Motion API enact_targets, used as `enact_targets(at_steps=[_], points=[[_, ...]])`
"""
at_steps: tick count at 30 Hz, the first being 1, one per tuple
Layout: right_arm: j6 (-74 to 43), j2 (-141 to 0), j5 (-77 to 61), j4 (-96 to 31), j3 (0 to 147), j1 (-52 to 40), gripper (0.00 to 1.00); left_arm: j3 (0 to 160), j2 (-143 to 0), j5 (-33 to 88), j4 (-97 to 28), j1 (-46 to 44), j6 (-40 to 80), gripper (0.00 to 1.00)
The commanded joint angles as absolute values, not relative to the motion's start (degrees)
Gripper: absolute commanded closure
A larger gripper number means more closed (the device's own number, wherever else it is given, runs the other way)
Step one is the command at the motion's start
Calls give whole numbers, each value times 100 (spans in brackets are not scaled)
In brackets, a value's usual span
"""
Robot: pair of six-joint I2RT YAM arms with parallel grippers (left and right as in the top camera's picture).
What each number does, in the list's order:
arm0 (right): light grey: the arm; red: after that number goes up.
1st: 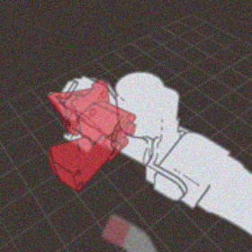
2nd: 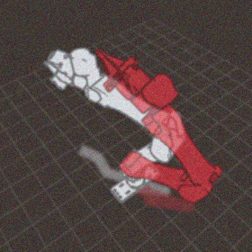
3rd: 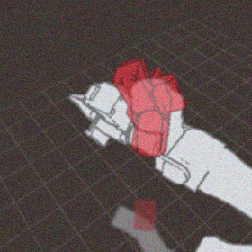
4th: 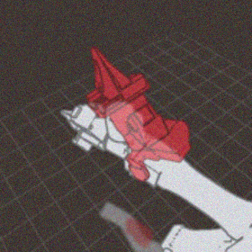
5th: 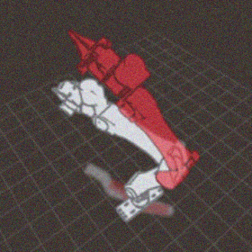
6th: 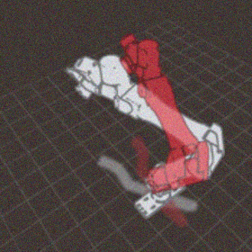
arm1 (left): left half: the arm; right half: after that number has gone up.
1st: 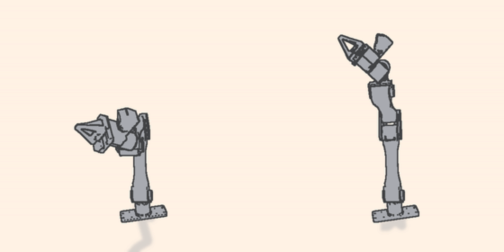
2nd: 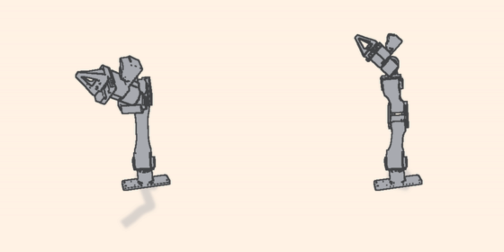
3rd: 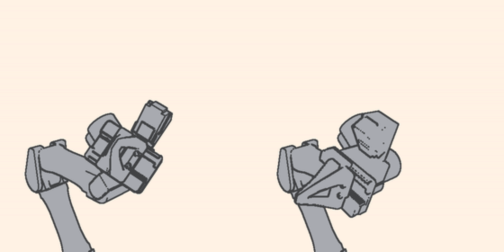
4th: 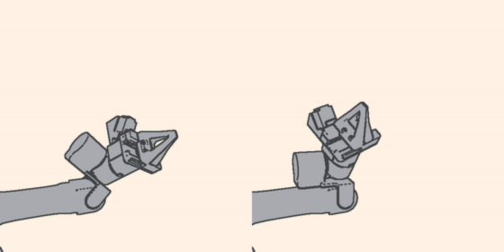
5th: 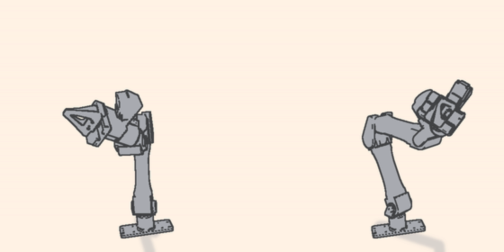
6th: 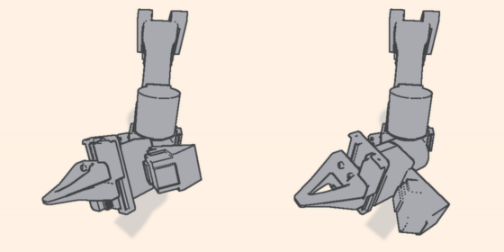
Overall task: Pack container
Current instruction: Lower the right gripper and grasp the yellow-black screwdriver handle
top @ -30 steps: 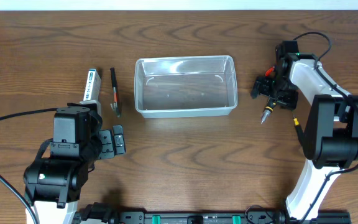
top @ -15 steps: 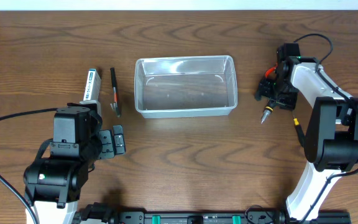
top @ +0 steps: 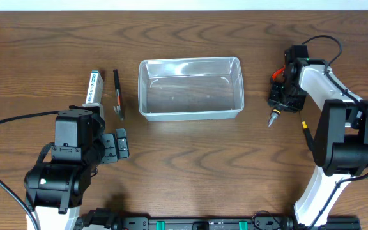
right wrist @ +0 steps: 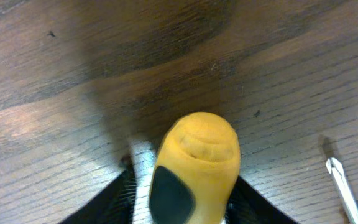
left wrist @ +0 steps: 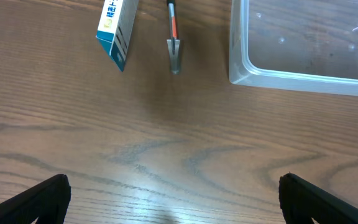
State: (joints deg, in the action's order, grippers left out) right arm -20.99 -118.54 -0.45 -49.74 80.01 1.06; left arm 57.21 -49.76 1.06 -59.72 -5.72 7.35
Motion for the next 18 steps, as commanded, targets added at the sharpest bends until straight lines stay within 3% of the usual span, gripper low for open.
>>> enact_targets(at_steps=[1, 11, 18], points=[[-2117, -12184, -567, -4928, 7745, 110, 63, 5811, -4963, 38, -5972, -548, 760, 2], [-2117, -12184, -589, -4923, 7743, 108, 71, 5811, -4963, 38, -5972, -548, 755, 2], [-2117, -12184, -587, -4812, 7745, 110, 88, 5811, -4963, 38, -5972, -548, 757, 2]])
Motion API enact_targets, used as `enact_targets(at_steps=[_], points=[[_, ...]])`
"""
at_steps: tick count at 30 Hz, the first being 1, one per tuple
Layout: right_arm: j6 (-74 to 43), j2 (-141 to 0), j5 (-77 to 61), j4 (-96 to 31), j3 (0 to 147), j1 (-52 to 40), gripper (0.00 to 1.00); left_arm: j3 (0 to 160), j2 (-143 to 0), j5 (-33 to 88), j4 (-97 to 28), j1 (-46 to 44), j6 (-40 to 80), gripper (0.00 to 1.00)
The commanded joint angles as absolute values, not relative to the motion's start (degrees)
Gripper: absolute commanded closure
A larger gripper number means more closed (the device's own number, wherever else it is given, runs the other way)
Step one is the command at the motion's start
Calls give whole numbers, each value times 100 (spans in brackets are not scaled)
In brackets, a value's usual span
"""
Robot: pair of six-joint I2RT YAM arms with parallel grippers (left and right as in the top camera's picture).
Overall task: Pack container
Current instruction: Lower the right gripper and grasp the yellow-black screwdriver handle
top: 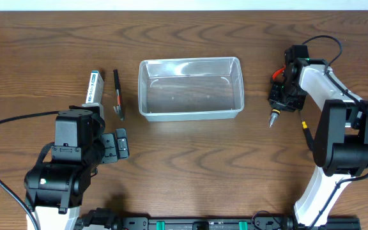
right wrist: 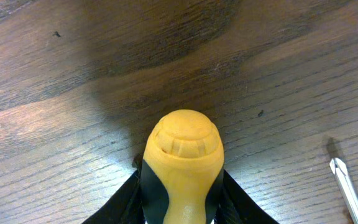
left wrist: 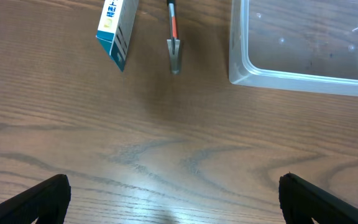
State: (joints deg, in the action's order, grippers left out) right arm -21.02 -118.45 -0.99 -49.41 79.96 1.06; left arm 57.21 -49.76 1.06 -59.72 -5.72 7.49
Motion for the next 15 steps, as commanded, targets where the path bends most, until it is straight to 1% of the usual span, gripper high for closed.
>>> enact_targets(at_steps=[1, 2, 3, 15], points=[[-2117, -12184, -587, -4783, 7745, 110, 92, 5811, -4963, 38, -5972, -548, 757, 2], [-2117, -12184, -587, -4755, 7745, 110, 98, 5811, -4963, 38, -5975, -548, 757, 2], [-2117, -12184, -587, -4731, 7745, 110, 99, 5811, -4963, 38, -5975, -548, 757, 2], [-2003, -12182, -585, -4344, 7747, 108, 99, 5811, -4963, 38, -5975, -548, 757, 2]])
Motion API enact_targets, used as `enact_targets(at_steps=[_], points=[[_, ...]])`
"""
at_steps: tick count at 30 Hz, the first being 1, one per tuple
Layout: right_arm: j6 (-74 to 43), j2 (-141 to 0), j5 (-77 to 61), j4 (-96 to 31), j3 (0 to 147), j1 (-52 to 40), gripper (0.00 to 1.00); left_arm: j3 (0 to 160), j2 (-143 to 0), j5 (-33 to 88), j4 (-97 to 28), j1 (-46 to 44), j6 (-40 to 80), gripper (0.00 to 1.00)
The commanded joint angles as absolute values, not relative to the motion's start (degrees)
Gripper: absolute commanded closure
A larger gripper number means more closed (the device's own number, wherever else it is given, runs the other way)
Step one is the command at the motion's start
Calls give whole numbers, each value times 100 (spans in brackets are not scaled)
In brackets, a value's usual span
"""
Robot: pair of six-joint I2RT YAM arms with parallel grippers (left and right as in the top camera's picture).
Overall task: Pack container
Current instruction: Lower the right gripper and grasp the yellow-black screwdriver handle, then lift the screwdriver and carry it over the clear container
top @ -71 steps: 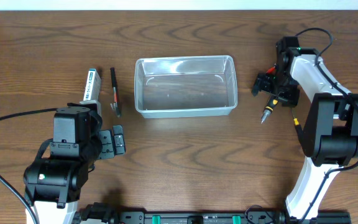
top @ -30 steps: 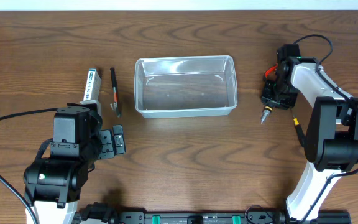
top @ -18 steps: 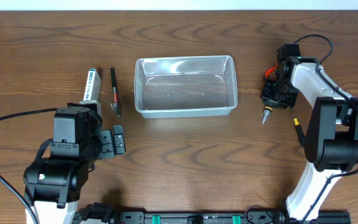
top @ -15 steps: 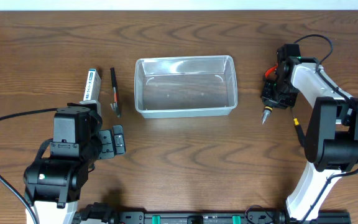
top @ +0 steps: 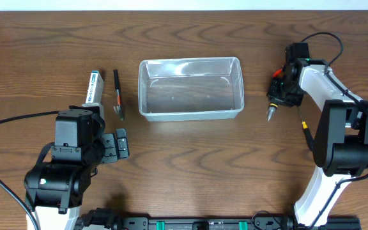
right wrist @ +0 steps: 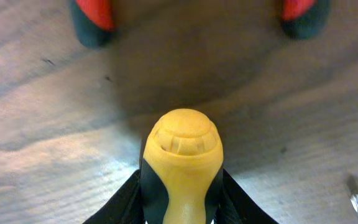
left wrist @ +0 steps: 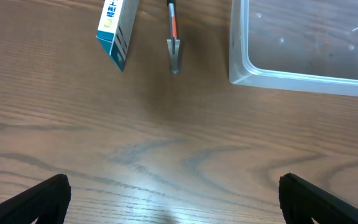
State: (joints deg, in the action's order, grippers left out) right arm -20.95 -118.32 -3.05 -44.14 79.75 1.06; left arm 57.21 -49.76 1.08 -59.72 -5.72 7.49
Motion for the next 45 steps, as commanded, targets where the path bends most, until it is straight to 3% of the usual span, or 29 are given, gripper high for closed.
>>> enact_targets(at_steps=[1, 29, 37, 45], points=[[-1984, -12182, -585, -4348, 7756, 108, 99, 5811, -4963, 38, -5975, -548, 757, 2], [-1197, -10447, -585, -4718, 7762, -19, 99, 5811, -4963, 38, -5975, -548, 755, 2], [-528, -9712, -589, -4755, 8027, -550, 99, 5811, -4963, 38, -5977, -548, 755, 2], [904, -9194, -585, -5109, 8788, -1750, 99, 5811, -4963, 38, -5977, -548, 757, 2]])
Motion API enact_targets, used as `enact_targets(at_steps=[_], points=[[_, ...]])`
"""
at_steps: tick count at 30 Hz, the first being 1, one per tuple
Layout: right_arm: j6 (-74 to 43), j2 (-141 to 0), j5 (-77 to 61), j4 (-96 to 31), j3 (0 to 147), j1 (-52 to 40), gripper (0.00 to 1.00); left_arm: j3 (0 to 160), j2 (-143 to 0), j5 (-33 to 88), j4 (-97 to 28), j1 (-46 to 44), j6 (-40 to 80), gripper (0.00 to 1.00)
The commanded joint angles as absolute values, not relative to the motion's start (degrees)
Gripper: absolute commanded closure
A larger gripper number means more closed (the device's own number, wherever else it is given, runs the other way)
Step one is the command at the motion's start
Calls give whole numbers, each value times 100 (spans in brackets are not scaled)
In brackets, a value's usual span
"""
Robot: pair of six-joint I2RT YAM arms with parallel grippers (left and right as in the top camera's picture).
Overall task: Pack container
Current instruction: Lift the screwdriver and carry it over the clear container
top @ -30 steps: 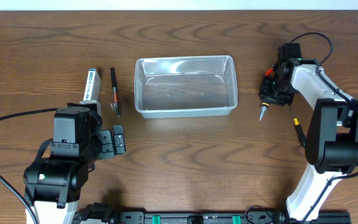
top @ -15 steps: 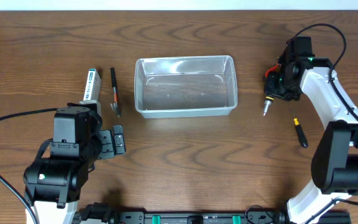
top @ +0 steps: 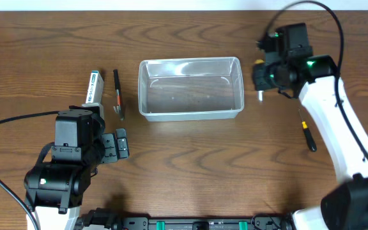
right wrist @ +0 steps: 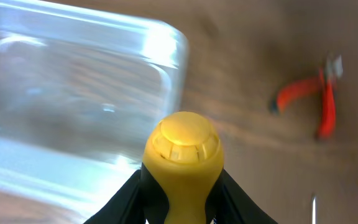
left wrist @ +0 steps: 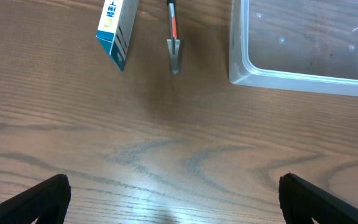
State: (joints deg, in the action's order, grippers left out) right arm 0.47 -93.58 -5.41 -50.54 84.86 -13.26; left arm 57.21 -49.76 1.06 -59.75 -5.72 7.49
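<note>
The clear plastic container sits mid-table. My right gripper hangs just off its right end, shut on a yellow-handled screwdriver whose metal tip points down at the table. In the right wrist view the container's corner lies ahead on the left, and red-handled pliers lie on the wood to the right. A blue-and-white box and a thin black tool lie left of the container. My left gripper rests open, below them.
A second small screwdriver with a black-and-yellow handle lies on the table at the right, under my right arm. The left wrist view shows the box, the black tool and the container's near left corner.
My right gripper, still holding the screwdriver, has moved up and left from low over the table beside the pliers to the container's right end. The left arm is unchanged.
My right gripper stood low around the tilted yellow handle on the table right of the container, then was shut on it upright. Then it held it near the red pliers' handles, and now holds it higher beside the container's right rim. The left arm stayed still.
</note>
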Motion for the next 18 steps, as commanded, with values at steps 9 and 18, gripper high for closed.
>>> enact_targets(at_steps=[9, 18], points=[[3645, -9616, -585, -4475, 8840, -2961, 99, 5811, -4963, 40, -5977, -548, 757, 2], [4178, -10820, -672, -3962, 8840, -2895, 99, 5811, -4963, 40, -5977, -548, 760, 2]])
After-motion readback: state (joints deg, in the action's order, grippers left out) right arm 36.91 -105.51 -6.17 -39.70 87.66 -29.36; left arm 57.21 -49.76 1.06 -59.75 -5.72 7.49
